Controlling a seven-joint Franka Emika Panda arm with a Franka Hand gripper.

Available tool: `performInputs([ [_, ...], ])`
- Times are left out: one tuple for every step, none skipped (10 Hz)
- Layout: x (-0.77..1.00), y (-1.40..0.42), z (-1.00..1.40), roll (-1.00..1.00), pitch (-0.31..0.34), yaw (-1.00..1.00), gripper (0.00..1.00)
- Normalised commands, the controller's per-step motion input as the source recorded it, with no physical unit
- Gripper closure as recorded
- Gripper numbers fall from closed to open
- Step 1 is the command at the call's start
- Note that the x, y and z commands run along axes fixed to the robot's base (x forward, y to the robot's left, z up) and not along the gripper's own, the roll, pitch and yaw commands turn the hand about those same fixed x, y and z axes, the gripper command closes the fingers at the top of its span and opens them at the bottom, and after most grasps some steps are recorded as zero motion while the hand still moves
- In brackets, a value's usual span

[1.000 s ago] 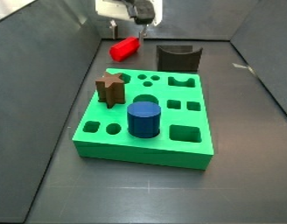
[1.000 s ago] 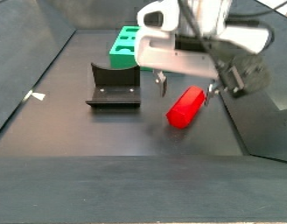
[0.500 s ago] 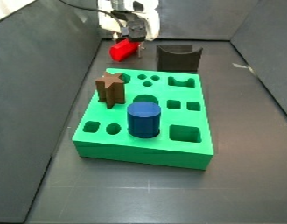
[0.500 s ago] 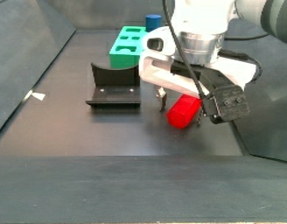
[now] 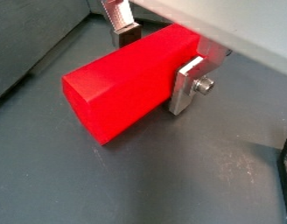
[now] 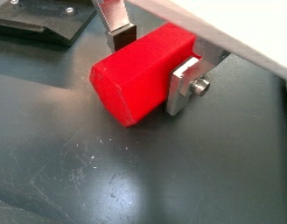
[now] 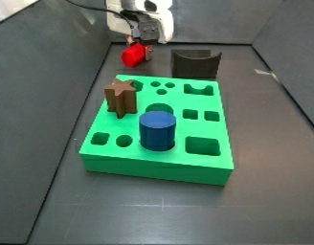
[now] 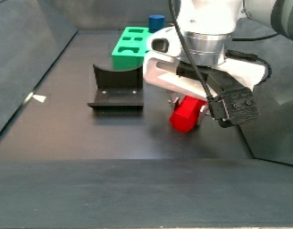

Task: Pick up the hexagon object. Move up. Place the hexagon object on the fixture. Regrasp the hexagon object. Move to above the board. Insert the hexagon object.
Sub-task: Pick up the hexagon object, then move up.

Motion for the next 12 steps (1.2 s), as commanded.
performInputs([
  [0.00,0.00,0.00,0.00,0.000,0.00,1.00],
  [0.00,0.00,0.00,0.00,0.000,0.00,1.00],
  [0.00,0.00,0.00,0.00,0.000,0.00,1.00],
  [0.00,0.00,0.00,0.00,0.000,0.00,1.00],
  [0.00,0.00,0.00,0.00,0.000,0.00,1.00],
  [0.00,0.00,0.00,0.00,0.000,0.00,1.00],
  [0.00,0.00,0.00,0.00,0.000,0.00,1.00],
  [0.00,0.00,0.83,0.00,0.000,0.00,1.00],
  [0.06,0.08,0.87,0.02,-0.031,-0.01,1.00],
  [0.02,0.07,0.76,0.01,0.009,-0.02,1.00],
  [0.01,0.04,0.63,0.01,0.029,-0.02,1.00],
  [-0.01,0.02,0.44,0.01,0.039,-0.02,1.00],
])
